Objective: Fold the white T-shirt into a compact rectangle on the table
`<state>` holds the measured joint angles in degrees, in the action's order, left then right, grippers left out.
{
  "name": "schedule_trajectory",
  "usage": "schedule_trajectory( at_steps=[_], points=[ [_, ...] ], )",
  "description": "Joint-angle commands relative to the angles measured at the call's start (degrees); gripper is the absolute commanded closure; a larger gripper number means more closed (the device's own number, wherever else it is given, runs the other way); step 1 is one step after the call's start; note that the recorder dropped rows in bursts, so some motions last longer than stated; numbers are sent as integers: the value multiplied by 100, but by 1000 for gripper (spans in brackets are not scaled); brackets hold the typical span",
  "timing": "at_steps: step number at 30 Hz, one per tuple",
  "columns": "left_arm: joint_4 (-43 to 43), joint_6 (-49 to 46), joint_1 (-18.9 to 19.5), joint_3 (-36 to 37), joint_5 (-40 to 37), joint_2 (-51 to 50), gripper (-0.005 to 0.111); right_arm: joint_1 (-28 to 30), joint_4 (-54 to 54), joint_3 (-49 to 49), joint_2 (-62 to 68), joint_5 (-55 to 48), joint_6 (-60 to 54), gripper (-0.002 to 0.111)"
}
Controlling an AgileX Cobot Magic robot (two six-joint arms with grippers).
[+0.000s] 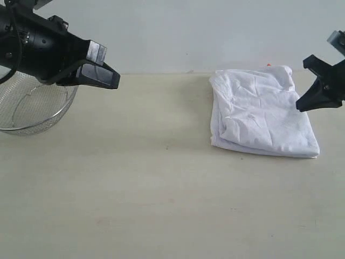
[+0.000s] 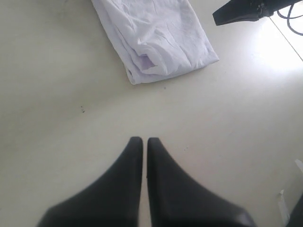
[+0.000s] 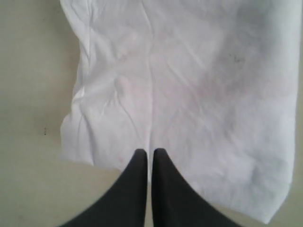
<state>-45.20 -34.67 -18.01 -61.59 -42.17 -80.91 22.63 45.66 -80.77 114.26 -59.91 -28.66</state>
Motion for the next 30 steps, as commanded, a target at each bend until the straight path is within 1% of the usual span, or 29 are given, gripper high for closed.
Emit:
schedule_trajectory(
  at_steps=[1, 6, 14, 21, 25, 30],
  points=[
    [-30, -7, 7, 24, 34, 52, 102, 23, -2, 64, -36, -148, -82, 108],
    [-30, -31, 7, 24, 225, 52, 102, -59, 531, 379, -187, -46, -524, 108],
    [-214, 76, 7, 24, 472, 52, 102, -733, 660, 1213, -941, 589, -1193, 108],
    [-265, 76, 7, 24, 824, 52, 102, -1384, 698, 1271, -1433, 529, -1873, 108],
    [-520, 76, 7, 24, 835, 52, 102, -1752, 709, 1271, -1590, 403, -2198, 108],
    [-535, 76, 7, 24, 885, 199, 102, -2234, 950, 1271, -1708, 176, -2545, 108]
  ],
)
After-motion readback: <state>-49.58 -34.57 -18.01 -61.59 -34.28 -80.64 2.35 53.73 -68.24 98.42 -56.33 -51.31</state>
